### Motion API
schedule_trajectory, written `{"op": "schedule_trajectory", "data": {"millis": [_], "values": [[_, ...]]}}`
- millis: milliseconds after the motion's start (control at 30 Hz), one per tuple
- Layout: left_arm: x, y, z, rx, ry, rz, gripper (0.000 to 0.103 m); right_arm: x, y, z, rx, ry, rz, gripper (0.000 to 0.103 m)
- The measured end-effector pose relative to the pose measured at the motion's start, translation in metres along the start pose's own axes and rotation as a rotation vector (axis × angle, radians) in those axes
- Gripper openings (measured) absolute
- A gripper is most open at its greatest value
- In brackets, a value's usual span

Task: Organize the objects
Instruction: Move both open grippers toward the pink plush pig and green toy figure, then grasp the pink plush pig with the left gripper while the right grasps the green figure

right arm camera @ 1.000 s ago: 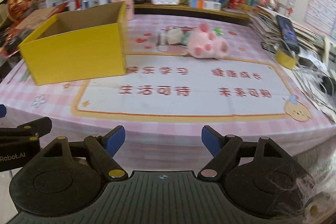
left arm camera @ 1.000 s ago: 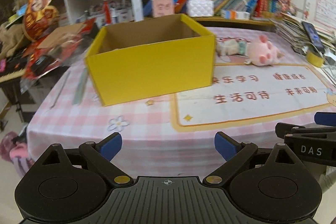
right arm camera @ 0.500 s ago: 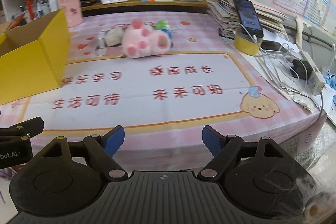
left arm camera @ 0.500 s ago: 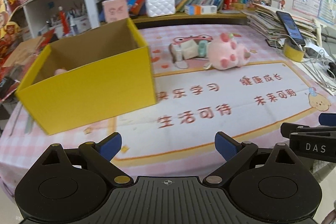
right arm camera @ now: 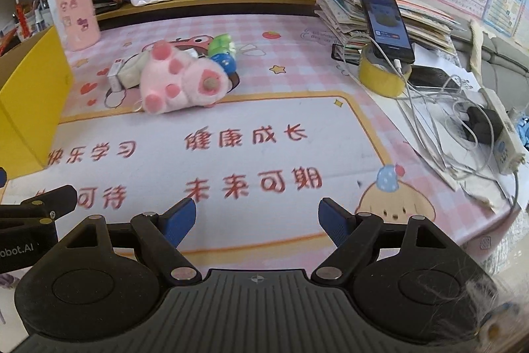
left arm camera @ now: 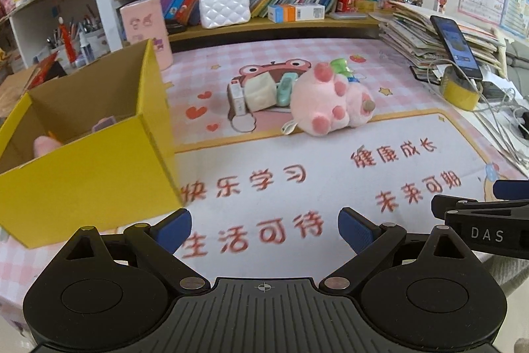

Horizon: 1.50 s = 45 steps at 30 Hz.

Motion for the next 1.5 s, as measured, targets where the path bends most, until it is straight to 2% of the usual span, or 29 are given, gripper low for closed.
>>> {"op": "schedule_trajectory", "data": {"millis": [333,733,900,1100,1167,1233,1333,1500], "values": [[0.027,-0.036,-0.012,-0.034,-0.040,0.007,0.097,0.040,-0.042,-0.017,-0.011,-0.044,0.008,0.080],[0.062,-0.084,-0.023,-0.041,-0.065,-0.012,0.097,0.084,-0.103,-0.024,-0.027,-0.091,-0.022,0.080],[0.083,-0.100,-0.028,-0.033,-0.066,-0.017,0.097,0.104,-0.132,-0.026,0.004,-0.148,-0.029,0.079],[0.103,-0.116,-0.041,-0.029,-0.015,-0.048,0.097,0.128,-0.163,-0.010,0.043,-0.294,-0.008,0.077],[0.113,-0.117,-0.045,-0.030,-0.002,-0.038,0.097,0.137,-0.171,-0.002,0.027,-0.329,0.003,0.074],[0.124,-0.116,-0.049,-0.027,0.007,-0.019,0.097,0.148,-0.175,0.007,0.004,-0.349,0.018,0.070],[0.132,-0.119,-0.052,-0.048,0.030,-0.036,0.097,0.166,-0.177,0.017,-0.004,-0.358,0.057,0.061],[0.146,-0.123,-0.054,-0.104,0.058,-0.034,0.097,0.188,-0.176,0.029,0.027,-0.390,0.122,0.058]]}}
Point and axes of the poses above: each gripper's, at about its wrist camera, not at the fingertips, and x roughly the way its jaws point, z to its left, y to its underside, the point moved 10 cm from there along x, roughly the way its jaws point, and after that the axes turned 4 degrees about x, right-handed, at the moved point
